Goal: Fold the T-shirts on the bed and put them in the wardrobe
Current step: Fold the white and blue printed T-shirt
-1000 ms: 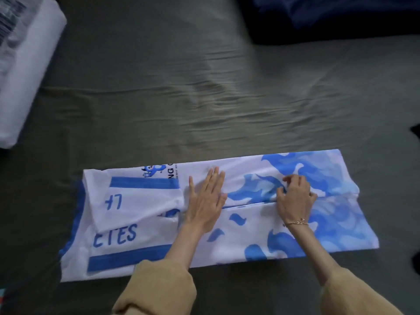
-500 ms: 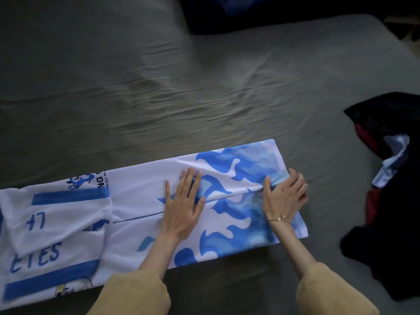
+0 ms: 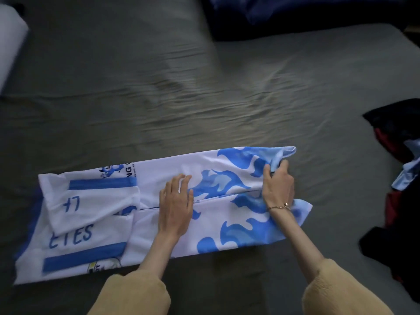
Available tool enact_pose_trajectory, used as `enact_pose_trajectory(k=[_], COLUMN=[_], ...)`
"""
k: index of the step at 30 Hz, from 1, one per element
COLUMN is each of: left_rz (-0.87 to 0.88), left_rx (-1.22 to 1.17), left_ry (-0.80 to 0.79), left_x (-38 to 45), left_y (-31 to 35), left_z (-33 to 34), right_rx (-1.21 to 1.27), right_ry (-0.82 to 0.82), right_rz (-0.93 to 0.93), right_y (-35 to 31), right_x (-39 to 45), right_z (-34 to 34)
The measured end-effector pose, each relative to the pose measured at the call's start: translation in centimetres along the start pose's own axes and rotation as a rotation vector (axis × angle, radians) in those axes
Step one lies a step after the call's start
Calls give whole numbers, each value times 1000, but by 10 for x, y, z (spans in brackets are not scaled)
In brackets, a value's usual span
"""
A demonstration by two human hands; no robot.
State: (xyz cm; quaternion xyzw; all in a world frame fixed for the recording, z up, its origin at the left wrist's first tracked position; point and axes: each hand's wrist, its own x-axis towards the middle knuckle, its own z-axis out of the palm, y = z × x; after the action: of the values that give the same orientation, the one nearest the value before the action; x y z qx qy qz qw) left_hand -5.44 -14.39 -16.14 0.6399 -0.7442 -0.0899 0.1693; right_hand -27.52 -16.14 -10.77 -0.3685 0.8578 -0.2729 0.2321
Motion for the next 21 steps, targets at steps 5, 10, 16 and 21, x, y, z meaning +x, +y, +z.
enact_pose_trajectory(k=[5, 10, 16, 21], left_rz=[-272, -645, -843, -967], left_rx=[-4, -371, -820, -1013], left_ry=[82, 54, -51, -133], left_x=[-8, -19, -32, -31], left_y=[-42, -106, -185, -241], left_z=[-35, -68, -97, -128], right_rx=[129, 213, 234, 224], right_ry=[-190, -377, -508, -585], right_rz=[-84, -97, -163, -220], right_y=[-51, -99, -142, -178], right_x=[-54, -116, -189, -243], right_z=[50, 101, 161, 211])
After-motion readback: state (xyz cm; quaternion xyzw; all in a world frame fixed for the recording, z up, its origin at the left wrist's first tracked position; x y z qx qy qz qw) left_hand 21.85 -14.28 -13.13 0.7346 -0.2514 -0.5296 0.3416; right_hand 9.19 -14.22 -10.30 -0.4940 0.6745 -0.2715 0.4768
